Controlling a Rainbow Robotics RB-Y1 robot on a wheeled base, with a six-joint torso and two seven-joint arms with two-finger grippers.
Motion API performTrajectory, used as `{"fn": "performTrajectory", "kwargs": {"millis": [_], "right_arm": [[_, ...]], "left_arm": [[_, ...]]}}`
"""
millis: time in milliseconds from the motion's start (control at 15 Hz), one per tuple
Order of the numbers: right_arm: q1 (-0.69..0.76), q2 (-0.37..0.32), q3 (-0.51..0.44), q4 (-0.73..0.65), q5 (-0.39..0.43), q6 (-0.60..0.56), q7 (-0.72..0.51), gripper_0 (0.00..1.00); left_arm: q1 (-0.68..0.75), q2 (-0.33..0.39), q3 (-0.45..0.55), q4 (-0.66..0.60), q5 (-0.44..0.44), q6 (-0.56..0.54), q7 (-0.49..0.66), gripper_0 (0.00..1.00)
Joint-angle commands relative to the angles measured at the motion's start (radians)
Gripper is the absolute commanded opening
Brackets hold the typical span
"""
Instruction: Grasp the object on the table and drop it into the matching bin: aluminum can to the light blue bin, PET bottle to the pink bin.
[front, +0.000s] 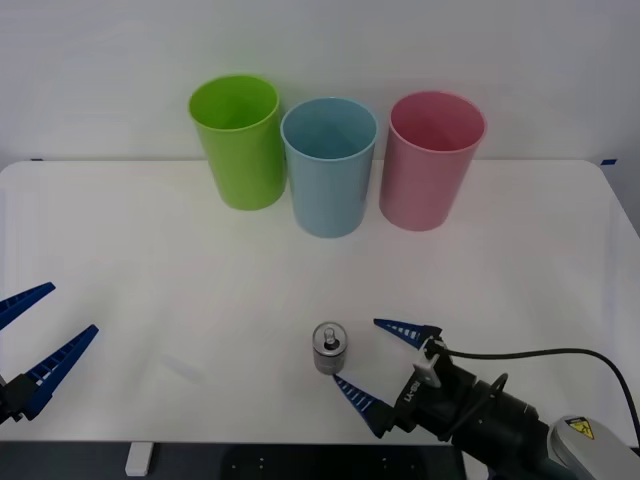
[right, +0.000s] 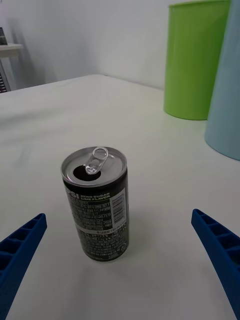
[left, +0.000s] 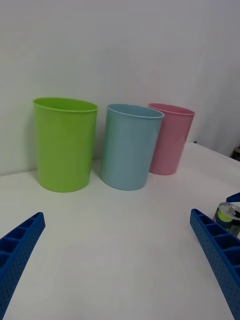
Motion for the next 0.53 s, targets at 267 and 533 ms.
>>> {"fn": "performTrajectory", "kwargs": {"millis": [267, 533], "right_arm": [[-0.117, 0.068, 0.023, 0.144, 0.008, 0.006, 0.020, 1.00], [-0.152, 0.091, 0.045, 0.183, 0.009, 0.029, 0.031, 1.00]], "left_arm": [[0.000, 0.000, 0.000, 0.000, 0.000, 0.000, 0.000, 1.00], [0.000, 0.000, 0.000, 0.000, 0.000, 0.000, 0.000, 1.00]]}}
